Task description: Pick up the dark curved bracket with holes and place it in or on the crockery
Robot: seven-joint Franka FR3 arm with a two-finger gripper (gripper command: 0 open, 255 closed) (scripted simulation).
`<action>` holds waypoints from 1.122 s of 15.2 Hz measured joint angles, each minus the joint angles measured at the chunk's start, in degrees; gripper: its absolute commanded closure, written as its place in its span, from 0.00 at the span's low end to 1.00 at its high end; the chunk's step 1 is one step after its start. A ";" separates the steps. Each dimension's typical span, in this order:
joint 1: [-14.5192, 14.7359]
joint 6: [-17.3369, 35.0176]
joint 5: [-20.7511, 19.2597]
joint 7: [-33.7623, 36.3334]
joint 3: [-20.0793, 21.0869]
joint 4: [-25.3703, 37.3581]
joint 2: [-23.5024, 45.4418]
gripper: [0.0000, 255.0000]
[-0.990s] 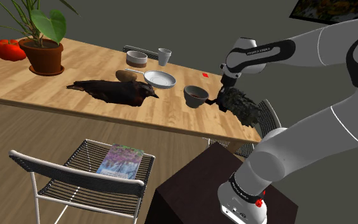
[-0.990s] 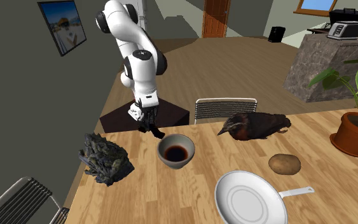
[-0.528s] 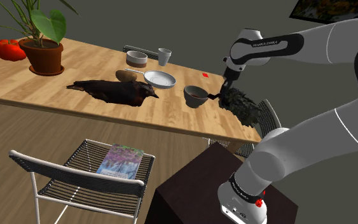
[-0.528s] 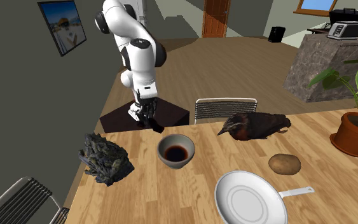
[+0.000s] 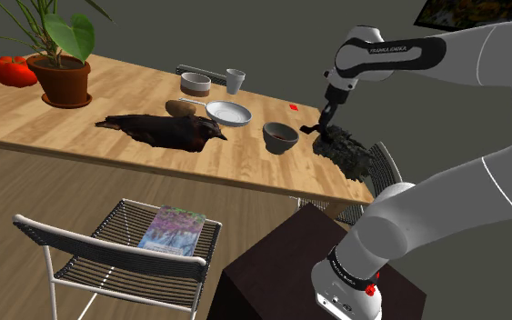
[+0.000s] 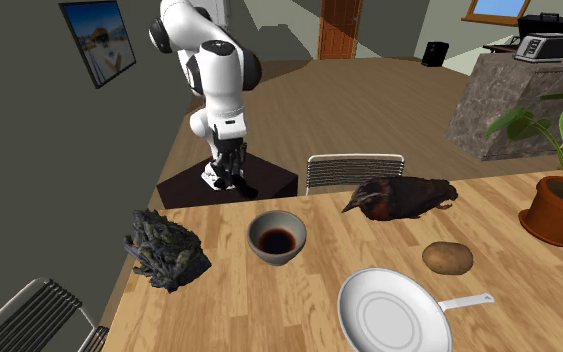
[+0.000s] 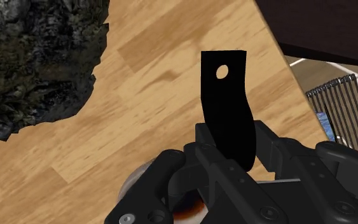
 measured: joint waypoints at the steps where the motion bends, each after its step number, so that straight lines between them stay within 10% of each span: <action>1: 0.37 -0.35 0.46 -0.01 0.02 1.17 0.86 1.00; 12: 5.70 -2.88 12.40 -2.79 -1.50 25.64 24.92 1.00; 17: 5.78 -0.72 13.92 -3.08 -1.43 25.96 27.80 1.00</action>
